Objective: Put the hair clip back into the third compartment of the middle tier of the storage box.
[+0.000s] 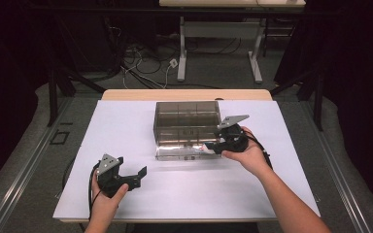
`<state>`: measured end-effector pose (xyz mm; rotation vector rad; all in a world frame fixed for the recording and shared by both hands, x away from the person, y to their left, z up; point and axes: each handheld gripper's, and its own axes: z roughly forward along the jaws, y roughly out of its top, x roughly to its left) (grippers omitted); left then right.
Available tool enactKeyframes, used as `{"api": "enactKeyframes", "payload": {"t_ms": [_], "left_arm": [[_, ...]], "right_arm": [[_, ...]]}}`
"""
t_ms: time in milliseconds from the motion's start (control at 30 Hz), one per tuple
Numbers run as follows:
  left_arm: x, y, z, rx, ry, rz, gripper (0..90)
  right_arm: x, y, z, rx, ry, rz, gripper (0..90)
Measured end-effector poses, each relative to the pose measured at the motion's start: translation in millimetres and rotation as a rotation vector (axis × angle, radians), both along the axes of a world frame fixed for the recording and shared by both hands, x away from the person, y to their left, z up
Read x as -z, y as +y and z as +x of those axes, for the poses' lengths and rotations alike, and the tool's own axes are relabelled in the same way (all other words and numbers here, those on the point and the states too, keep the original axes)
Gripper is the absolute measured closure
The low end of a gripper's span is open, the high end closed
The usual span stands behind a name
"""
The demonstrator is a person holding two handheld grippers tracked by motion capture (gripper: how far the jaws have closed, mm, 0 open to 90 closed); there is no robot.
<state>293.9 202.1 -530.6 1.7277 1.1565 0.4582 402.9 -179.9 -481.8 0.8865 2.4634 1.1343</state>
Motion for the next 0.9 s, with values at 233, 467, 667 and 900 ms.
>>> {"api": "enactKeyframes", "payload": {"t_ms": [233,467,667,900], "left_arm": [[0.4,-3.1,0.5,-0.005,-0.002,0.000,0.4],[1.3,-3.2,0.9,-0.003,0.003,0.000,0.4],[2.3,-3.1,1.3,-0.004,0.011,-0.001,0.4],[2.5,-3.1,1.2,-0.004,0.010,0.000,0.5]], "right_arm": [[-3.3,0.3,-8.9,0.010,-0.046,0.008,44.4],[-3.3,3.1,-16.7,0.002,-0.082,0.002,49.7],[0.0,1.8,-21.5,0.028,-0.128,0.017,60.3],[10.0,0.7,-23.8,0.019,-0.058,0.016,81.3]]}}
